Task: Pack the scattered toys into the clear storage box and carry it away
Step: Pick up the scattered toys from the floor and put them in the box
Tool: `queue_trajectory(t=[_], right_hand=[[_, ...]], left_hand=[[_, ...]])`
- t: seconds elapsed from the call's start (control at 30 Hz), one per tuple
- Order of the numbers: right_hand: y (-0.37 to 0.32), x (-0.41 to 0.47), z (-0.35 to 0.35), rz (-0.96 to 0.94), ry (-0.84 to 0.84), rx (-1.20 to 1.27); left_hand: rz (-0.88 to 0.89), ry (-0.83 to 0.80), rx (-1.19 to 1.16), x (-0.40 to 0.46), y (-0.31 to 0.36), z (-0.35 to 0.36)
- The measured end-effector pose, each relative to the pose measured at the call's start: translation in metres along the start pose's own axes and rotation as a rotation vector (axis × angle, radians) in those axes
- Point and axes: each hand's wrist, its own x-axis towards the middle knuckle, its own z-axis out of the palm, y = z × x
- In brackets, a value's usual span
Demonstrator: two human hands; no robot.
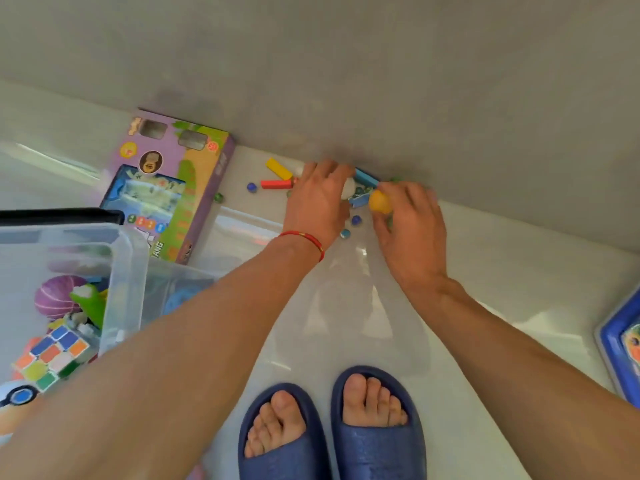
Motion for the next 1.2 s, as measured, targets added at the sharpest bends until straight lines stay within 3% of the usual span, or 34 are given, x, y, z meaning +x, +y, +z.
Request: queue_trajectory(t=[0.2, 0.27, 0.37, 0.5, 0.67, 0.8, 0.93, 1.0, 1.07, 1.2], right_hand=[[-0.013, -0.020, -0.039, 1.022, 0.162, 1.068], [-0.010, -0.025, -0.050, 1.111, 0.159, 1.112], [-0.012, -0.031, -0.064, 1.097, 0.199, 1.110], [-0.059, -0.032, -0.083, 0.928, 0.143, 1.179], [-0.176, -0.039, -0.117, 0.283, -0.220, 1.268], [-0.259, -0.063, -0.111, -0.243, -0.436, 0.985], [-0.281, -0.090, -0.086, -0.490, -0.545, 0.715], [-0.279, -0.100, -0.082, -0.597, -0.535, 0.559], [-0.272, -0.102, -0.087, -0.624, -0.474, 0.580], [-0.230, -0.086, -0.096, -0.429, -0.220, 0.707]], left_hand=[[0.072, -0.050, 0.081, 0.018, -0.006, 0.010], [0.080, -0.042, 0.086, 0.024, -0.007, 0.005], [0.008, 0.023, 0.023, 0.019, 0.001, -0.015], [-0.313, 0.278, -0.471, -0.021, 0.040, -0.089], [-0.527, 0.578, -0.587, -0.136, 0.033, -0.227], [-0.798, 0.540, -0.541, -0.224, -0.007, -0.257], [-0.961, 0.456, -0.626, -0.266, -0.029, -0.255], [-0.957, 0.455, -0.537, -0.272, -0.026, -0.254], [-0.877, 0.485, -0.385, -0.264, -0.011, -0.256], [-0.441, 0.545, -0.183, -0.225, 0.034, -0.250]])
